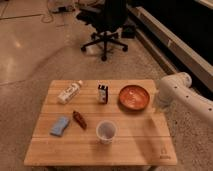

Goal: Push the ceramic bowl across the table

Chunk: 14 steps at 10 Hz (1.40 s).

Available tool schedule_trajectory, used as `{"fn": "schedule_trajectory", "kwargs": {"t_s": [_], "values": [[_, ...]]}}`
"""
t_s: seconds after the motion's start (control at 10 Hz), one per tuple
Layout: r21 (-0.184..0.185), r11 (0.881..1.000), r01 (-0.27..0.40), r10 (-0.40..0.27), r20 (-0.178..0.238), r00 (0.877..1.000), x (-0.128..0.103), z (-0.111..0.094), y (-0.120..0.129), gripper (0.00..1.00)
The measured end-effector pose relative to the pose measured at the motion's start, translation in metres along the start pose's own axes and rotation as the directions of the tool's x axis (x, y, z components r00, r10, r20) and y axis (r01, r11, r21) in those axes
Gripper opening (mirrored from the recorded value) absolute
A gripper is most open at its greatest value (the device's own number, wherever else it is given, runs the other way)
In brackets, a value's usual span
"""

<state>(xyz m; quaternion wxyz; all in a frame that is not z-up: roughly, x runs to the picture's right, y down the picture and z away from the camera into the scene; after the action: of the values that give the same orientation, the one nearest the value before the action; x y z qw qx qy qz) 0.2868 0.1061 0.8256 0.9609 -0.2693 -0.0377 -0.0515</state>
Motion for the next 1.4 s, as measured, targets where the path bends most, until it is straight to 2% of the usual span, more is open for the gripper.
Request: {"fn": "schedule_trajectory", "kwargs": {"t_s": [0.1,0.2,0.7,1.0,1.4], "values": [[-0.001,1.000,0.010,-0.010,0.019,1.000,-0.009,0.000,-0.014,0.78],[0.001,1.000,0.021,-0.021,0.029,0.999,-0.016,-0.001,-0.023,0.80],[0.032,0.997,0.076,-0.078,0.057,0.995,-0.047,-0.006,-0.065,0.80],[0.067,0.994,0.084,-0.089,0.070,0.994,-0.066,-0.006,-0.094,0.80],[0.139,0.985,0.097,-0.110,0.089,0.990,-0.103,-0.009,-0.131,0.80]]}}
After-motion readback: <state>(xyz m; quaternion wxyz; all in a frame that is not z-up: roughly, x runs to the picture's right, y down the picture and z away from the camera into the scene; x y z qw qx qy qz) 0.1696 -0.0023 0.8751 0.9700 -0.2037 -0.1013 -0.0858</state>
